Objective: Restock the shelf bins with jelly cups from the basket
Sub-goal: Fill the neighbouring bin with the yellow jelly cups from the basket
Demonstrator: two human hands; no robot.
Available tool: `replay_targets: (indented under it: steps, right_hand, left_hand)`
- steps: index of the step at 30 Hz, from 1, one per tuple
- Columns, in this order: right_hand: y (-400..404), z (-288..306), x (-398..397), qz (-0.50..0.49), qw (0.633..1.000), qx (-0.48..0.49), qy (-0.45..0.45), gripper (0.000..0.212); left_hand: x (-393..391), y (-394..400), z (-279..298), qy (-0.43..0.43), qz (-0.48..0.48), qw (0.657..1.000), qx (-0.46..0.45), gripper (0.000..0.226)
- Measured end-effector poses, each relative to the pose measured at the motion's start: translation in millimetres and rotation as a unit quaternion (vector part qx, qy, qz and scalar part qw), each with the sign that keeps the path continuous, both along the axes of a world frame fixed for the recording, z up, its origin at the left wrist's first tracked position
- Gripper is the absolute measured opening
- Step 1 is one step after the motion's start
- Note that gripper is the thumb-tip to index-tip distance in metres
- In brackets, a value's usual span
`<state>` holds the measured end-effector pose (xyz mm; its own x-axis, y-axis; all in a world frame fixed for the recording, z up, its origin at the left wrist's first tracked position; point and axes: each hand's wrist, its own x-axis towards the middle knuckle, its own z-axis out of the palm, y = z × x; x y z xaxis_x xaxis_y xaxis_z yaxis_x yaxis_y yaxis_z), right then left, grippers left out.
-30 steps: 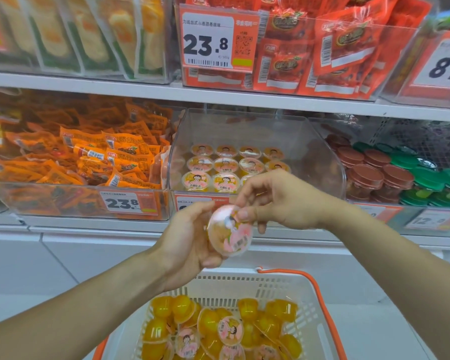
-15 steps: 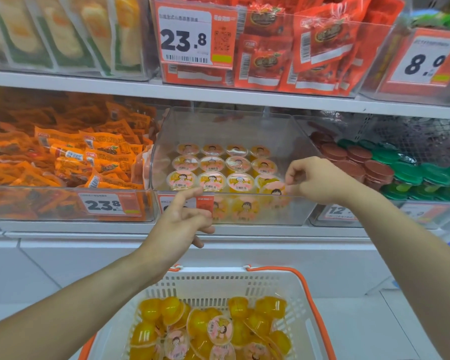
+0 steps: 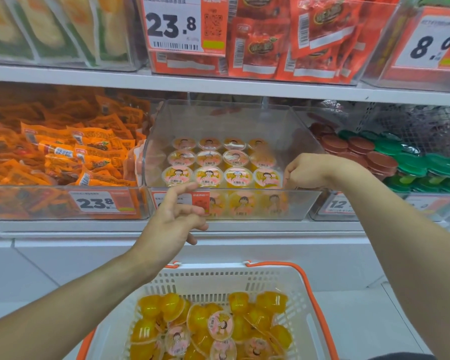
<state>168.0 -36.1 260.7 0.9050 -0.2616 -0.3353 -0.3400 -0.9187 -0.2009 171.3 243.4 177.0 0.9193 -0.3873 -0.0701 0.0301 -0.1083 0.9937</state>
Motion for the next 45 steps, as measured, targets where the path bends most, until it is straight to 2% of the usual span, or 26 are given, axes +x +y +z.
replay_targets:
  steps: [3, 5, 10, 17, 23, 25, 26, 27, 29, 31, 32, 33, 35, 37, 38, 39, 40, 42, 43, 44, 45]
  right_hand:
    - [-1.6, -7.2, 4.3, -0.001, 1.0, -0.004, 0.018, 0.045]
    - [-2.7, -13.0, 8.7, -0.009, 1.0, -0.02, 0.019, 0.051]
    - [0.1, -24.5, 15.2, -0.031, 0.997, -0.066, -0.004, 0.051]
    - [9.8, -24.1, 13.6, -0.066, 0.997, -0.038, -0.012, 0.034]
    - [7.5, -22.7, 10.9, -0.062, 0.997, -0.043, -0.024, 0.037]
    - [5.9, -21.7, 6.9, -0.061, 0.993, -0.053, -0.081, 0.041]
    - [6.0, -20.7, 5.0, -0.052, 0.986, -0.055, -0.151, 0.04]
    - [7.2, -18.9, 1.7, -0.04, 0.969, -0.049, -0.238, 0.036]
    - [18.2, -14.7, -12.8, -0.009, 0.913, -0.006, -0.407, 0.028]
    - [37.4, -18.8, -36.1, 0.052, 0.865, 0.055, -0.496, 0.024]
    - [46.7, -28.0, -48.2, 0.098, 0.856, 0.081, -0.502, 0.024]
    - [53.7, -42.3, -59.2, 0.15, 0.858, 0.096, -0.481, 0.024]
    - [65.7, -81.4, -78.8, 0.243, 0.897, 0.089, -0.359, 0.027]
    - [70.5, -128.5, -93.4, 0.297, 0.938, 0.029, -0.177, 0.028]
    - [70.7, -151.9, -100.7, 0.306, 0.949, -0.014, -0.077, 0.025]
    - [69.5, -176.5, -107.1, 0.304, 0.951, -0.047, 0.026, 0.023]
    - [69.0, -198.9, -113.5, 0.29, 0.947, -0.065, 0.122, 0.021]
    - [63.8, -242.5, -123.8, 0.222, 0.945, -0.073, 0.23, 0.022]
    - [61.6, -261.6, -128.3, 0.173, 0.954, -0.051, 0.239, 0.025]
    - [59.7, -278.6, -132.8, 0.116, 0.966, -0.018, 0.229, 0.022]
    - [59.6, -292.4, -138.5, 0.056, 0.977, 0.016, 0.207, 0.016]
  left_hand:
    - [0.7, 0.7, -1.1, 0.001, -0.003, 1.0, -0.001, 0.059]
    - [0.4, 0.9, -1.3, 0.0, -0.005, 1.0, -0.001, 0.059]
    - [-0.9, 1.3, 0.4, -0.006, -0.009, 1.0, 0.008, 0.057]
    - [-3.9, 2.0, 2.1, -0.013, -0.009, 1.0, 0.024, 0.06]
    - [-11.2, 0.1, 3.4, -0.056, -0.002, 0.997, 0.058, 0.058]
    - [-12.1, 0.5, 0.9, -0.079, 0.014, 0.995, 0.062, 0.046]
    - [-11.9, 1.1, -1.4, -0.09, 0.023, 0.994, 0.063, 0.038]
    - [-12.0, 1.0, -3.8, -0.098, 0.024, 0.993, 0.067, 0.031]
    - [-14.5, 0.2, -11.4, -0.098, -0.003, 0.991, 0.09, 0.02]
    - [-21.6, -3.9, -24.0, -0.072, -0.071, 0.984, 0.145, 0.016]
    - [-25.9, -6.3, -32.8, -0.054, -0.118, 0.973, 0.191, 0.015]
    - [-30.0, -8.8, -43.5, -0.038, -0.171, 0.954, 0.245, 0.013]
    - [-34.3, -13.9, -69.6, -0.027, -0.28, 0.886, 0.37, 0.015]
    - [-34.8, -19.5, -100.5, -0.044, -0.376, 0.785, 0.491, 0.024]
    - [-35.6, -22.8, -118.1, -0.052, -0.402, 0.746, 0.528, 0.024]
    - [-38.0, -26.2, -135.1, -0.053, -0.404, 0.728, 0.552, 0.024]
    - [-41.6, -29.1, -153.2, -0.047, -0.385, 0.73, 0.562, 0.025]
    - [-50.5, -32.7, -193.5, -0.026, -0.306, 0.776, 0.551, 0.025]
    - [-56.9, -33.4, -211.2, -0.026, -0.273, 0.791, 0.546, 0.028]
    - [-62.2, -32.8, -228.5, -0.037, -0.26, 0.789, 0.555, 0.039]
    - [-67.7, -31.8, -243.1, -0.058, -0.266, 0.771, 0.575, 0.053]
